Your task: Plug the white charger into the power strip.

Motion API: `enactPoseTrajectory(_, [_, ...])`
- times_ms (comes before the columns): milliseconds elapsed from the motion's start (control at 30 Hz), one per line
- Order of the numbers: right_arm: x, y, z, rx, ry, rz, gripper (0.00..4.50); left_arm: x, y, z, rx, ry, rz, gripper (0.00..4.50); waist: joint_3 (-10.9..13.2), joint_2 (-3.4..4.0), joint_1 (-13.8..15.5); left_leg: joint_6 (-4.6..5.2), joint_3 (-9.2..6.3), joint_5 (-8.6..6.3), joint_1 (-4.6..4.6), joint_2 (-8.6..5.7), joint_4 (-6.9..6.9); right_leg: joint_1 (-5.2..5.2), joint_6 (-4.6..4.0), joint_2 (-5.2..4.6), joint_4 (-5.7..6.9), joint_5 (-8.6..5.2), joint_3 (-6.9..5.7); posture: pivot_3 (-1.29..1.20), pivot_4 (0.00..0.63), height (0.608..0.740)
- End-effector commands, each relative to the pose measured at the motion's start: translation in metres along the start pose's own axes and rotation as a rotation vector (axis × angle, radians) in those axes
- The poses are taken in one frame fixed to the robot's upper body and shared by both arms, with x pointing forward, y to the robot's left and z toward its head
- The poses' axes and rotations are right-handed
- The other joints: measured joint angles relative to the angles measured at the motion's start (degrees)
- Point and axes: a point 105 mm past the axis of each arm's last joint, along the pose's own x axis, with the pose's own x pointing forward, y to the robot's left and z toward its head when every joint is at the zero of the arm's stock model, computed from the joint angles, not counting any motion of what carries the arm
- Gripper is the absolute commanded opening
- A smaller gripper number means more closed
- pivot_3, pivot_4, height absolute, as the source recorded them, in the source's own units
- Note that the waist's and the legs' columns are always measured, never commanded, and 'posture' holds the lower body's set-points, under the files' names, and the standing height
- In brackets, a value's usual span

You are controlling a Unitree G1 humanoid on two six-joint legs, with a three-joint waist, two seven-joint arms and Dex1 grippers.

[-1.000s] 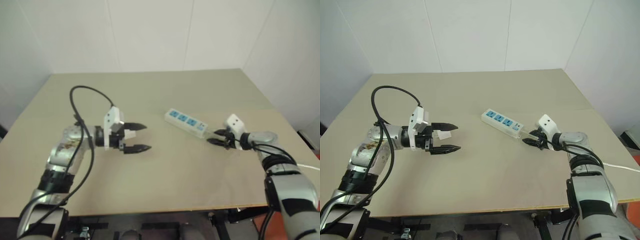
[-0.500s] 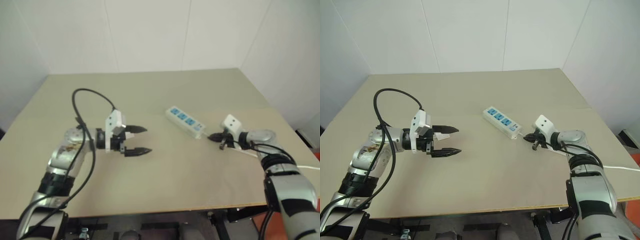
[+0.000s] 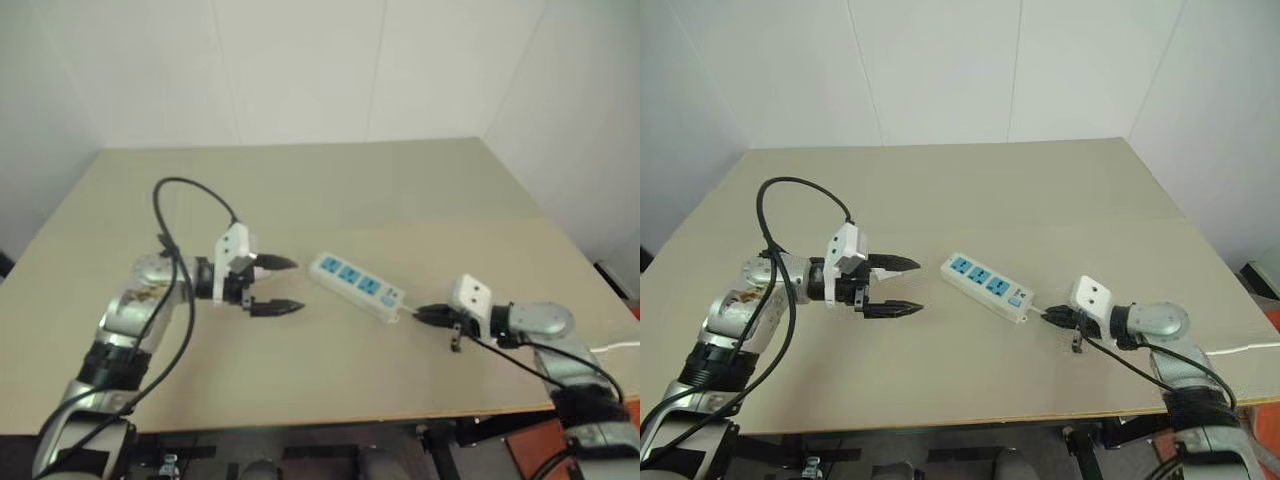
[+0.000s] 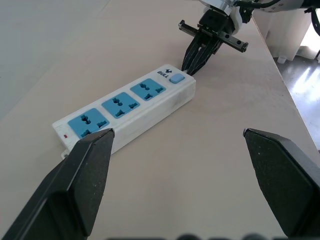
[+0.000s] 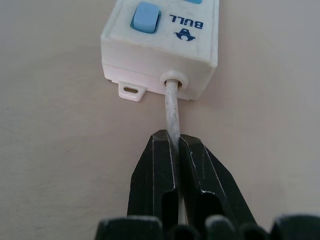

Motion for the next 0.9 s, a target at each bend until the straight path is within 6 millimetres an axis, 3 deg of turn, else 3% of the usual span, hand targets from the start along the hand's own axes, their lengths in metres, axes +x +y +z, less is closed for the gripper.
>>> enactPoseTrajectory(33, [-0.007,-0.003,0.006,0.009,-0.023,-0.043,0.02,-0.002,0.001,0.004,0.03,0.009,0.0,4.5,0.0,0.0,0.17,0.0,0.0,0.0,0.0,0.0,0.0,0.0,0.0,0.0,0.0,0.0,0.0,0.0,0.15,0.74])
enactPoseTrajectory(233, [-0.014,0.002,0.019,0.012,-0.072,-0.007,1.9,0.0,0.003,0.002,0.032,0.016,-0.001,4.5,0.01,-0.01,0.54,0.0,0.01,0.0,-0.02,-0.01,0.0,-0.01,0.0,0.0,-0.02,0.0,0.0,0.0,0.15,0.74])
enactPoseTrajectory(467, [-0.035,-0.004,0.037,-0.002,-0.149,-0.009,4.38,0.0,0.004,0.001,0.035,0.012,0.005,4.5,0.01,-0.02,0.65,0.0,0.0,0.0,-0.03,-0.01,0.0,-0.01,0.01,0.0,-0.05,0.0,-0.01,0.0,0.15,0.74])
enactPoseTrajectory(633, [-0.043,-0.008,0.048,0.02,-0.287,-0.121,4.45,-0.003,0.005,0.001,0.033,0.007,0.015,4.5,0.02,-0.02,0.67,0.0,-0.01,0.0,-0.03,-0.01,0.0,0.0,0.01,0.0,-0.04,0.0,-0.01,0.0,0.15,0.74])
enactPoseTrajectory(700, [-0.04,-0.01,0.049,0.021,-0.346,-0.216,4.45,-0.003,0.006,0.001,0.032,0.006,0.018,4.5,-0.01,-0.11,0.62,0.01,-0.02,0.0,-0.01,0.01,-0.02,0.01,0.01,0.02,-0.04,-0.01,-0.03,0.0,0.15,0.74])
enactPoseTrajectory(900, [-0.017,0.0,0.044,0.105,-0.427,-0.227,4.45,-0.004,0.008,0.001,0.033,0.01,0.024,4.5,0.02,-0.05,0.57,0.0,0.02,0.0,-0.01,0.02,-0.02,-0.01,0.01,0.02,-0.02,0.0,0.0,0.0,0.15,0.74])
